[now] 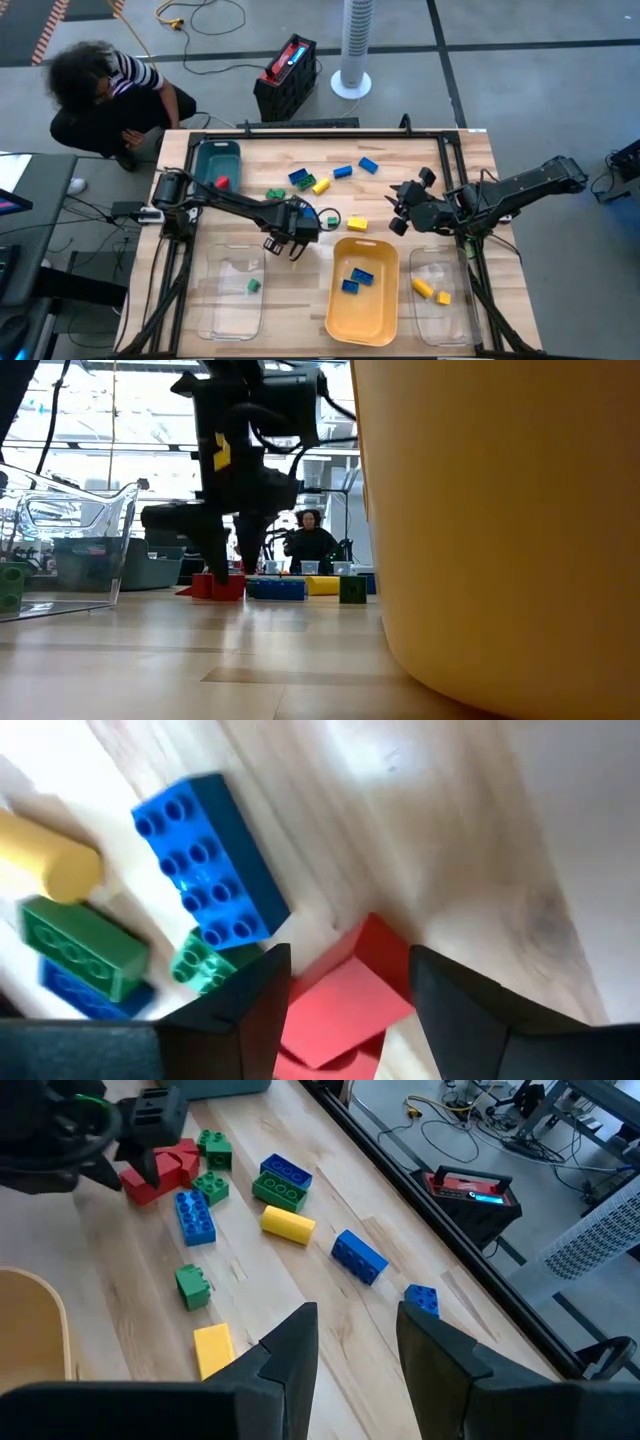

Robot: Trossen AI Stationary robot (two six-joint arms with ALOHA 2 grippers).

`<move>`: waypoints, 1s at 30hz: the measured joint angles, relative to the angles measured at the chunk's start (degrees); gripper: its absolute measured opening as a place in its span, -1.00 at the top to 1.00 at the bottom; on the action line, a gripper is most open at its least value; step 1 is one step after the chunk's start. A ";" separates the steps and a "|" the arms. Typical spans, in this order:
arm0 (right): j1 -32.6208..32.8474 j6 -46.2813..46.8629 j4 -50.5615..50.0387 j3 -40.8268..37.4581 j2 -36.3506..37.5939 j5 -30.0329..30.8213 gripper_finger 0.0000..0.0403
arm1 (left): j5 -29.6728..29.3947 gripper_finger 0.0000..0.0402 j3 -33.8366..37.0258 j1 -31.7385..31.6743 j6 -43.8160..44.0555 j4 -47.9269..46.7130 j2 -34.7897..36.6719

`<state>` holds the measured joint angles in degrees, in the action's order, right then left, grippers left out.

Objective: Sort blocks
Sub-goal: Put the red wooden block into the green bin

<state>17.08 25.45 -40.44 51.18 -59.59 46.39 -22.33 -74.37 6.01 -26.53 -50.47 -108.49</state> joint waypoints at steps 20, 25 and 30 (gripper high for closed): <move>0.02 -0.45 0.22 0.00 0.00 0.00 0.25 | -4.15 0.01 -1.21 0.17 -10.01 -5.79 -2.99; 0.02 -0.48 0.21 0.00 -0.02 0.00 0.25 | -3.69 0.01 -1.25 -0.87 -10.40 -4.74 -6.01; 0.02 -0.65 0.08 0.00 -0.02 0.01 0.25 | -3.91 0.11 -1.50 -0.90 -10.83 -4.71 -7.51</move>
<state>17.10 24.80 -40.36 51.18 -59.61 46.40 -26.24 -75.87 5.11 -37.35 -55.18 -115.99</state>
